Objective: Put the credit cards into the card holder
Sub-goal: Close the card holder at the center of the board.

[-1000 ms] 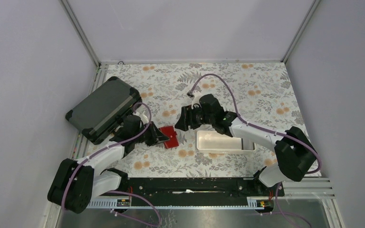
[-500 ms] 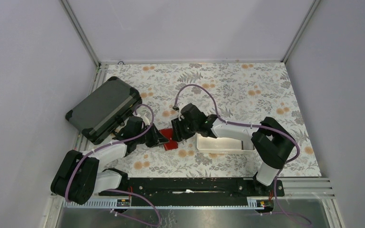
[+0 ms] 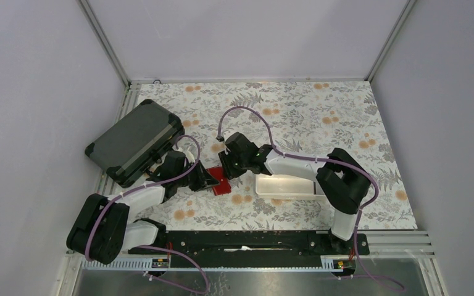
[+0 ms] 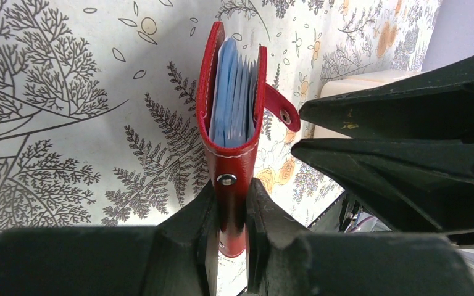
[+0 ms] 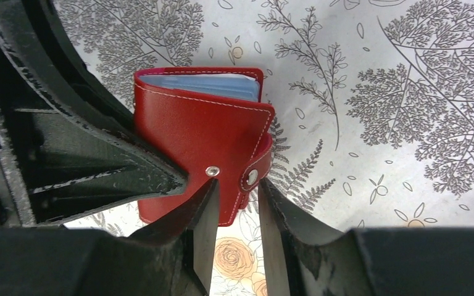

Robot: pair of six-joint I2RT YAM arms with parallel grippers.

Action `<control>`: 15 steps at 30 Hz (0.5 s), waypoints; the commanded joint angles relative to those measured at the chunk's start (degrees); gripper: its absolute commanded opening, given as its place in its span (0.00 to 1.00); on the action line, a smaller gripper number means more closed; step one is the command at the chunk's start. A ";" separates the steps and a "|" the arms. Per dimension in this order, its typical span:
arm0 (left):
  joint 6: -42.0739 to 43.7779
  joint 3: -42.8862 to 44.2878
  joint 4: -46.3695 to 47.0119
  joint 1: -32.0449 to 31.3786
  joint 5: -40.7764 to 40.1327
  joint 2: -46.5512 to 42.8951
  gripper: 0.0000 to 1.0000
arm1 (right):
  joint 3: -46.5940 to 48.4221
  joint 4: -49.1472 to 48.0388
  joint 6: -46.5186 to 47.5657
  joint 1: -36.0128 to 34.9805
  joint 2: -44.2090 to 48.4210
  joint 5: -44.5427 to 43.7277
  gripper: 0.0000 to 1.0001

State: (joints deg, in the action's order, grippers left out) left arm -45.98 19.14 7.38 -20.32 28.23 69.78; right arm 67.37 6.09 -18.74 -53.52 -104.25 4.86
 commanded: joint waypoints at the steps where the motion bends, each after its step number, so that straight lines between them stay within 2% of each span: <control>1: 2.38 0.98 0.50 -0.16 -2.59 1.00 0.01 | 3.27 2.06 2.04 -0.79 -1.07 -2.94 0.35; 15: 2.47 1.26 0.11 -0.12 -2.32 1.05 0.01 | 4.29 2.55 2.43 -0.89 -2.43 -3.59 0.24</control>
State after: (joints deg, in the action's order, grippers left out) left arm -45.89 19.16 7.40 -20.32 28.27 69.89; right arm 69.32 8.36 -17.30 -53.76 -105.93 3.44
